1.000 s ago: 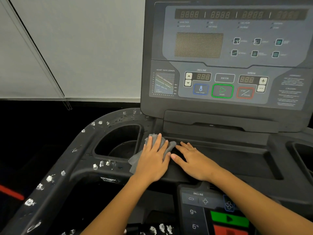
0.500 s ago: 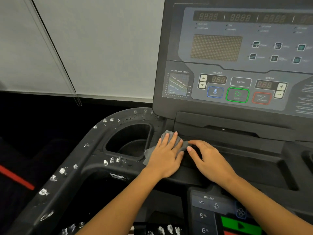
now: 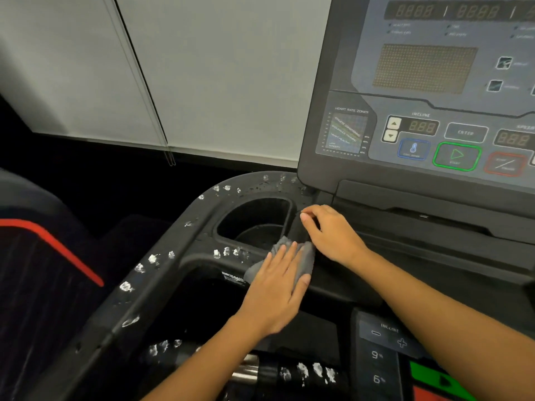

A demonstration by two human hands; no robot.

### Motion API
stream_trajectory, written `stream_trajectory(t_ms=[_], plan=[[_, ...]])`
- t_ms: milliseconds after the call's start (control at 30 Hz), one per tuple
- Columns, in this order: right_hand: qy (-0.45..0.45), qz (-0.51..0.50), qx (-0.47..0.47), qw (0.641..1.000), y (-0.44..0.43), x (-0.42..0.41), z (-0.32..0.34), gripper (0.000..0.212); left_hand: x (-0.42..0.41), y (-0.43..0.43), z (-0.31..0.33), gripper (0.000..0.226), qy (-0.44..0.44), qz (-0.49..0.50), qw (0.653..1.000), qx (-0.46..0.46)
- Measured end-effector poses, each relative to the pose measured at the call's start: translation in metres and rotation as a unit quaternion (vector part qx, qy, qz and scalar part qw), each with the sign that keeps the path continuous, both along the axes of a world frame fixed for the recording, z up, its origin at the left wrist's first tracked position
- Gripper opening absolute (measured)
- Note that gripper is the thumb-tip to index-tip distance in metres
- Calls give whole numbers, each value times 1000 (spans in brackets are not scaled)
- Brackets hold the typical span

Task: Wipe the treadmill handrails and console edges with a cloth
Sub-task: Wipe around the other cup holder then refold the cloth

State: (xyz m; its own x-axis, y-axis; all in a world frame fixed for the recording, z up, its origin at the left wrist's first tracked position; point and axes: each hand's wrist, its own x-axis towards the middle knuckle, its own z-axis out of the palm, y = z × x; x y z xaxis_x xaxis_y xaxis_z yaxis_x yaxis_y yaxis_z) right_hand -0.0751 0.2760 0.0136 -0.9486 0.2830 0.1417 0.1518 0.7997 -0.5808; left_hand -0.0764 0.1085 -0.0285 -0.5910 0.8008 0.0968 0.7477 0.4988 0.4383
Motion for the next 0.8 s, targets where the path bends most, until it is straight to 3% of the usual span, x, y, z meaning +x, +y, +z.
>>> stream_trajectory(t_ms=[167, 267, 367, 533, 600, 667, 800], plan=[[-35, -9, 35, 999, -11, -27, -16, 39, -13, -20, -4, 66, 77, 36, 994, -69], [-53, -23, 72, 996, -16, -31, -27, 44, -26, -14, -7, 70, 72, 77, 991, -82], [-16, -43, 79, 996, -19, -29, -32, 47, -30, -6, -7, 77, 68, 116, 989, -61], [24, -52, 60, 997, -20, -26, -33, 50, -7, -18, -13, 67, 74, 84, 993, -31], [26, -49, 60, 997, -20, -26, -34, 50, -5, -27, -19, 61, 116, 85, 989, -45], [26, -48, 59, 997, -20, -25, -35, 50, -11, -34, -21, 57, 151, 109, 981, -59], [18, -55, 48, 997, -19, -25, -35, 51, -35, -49, -20, 64, 133, 164, 976, -59]])
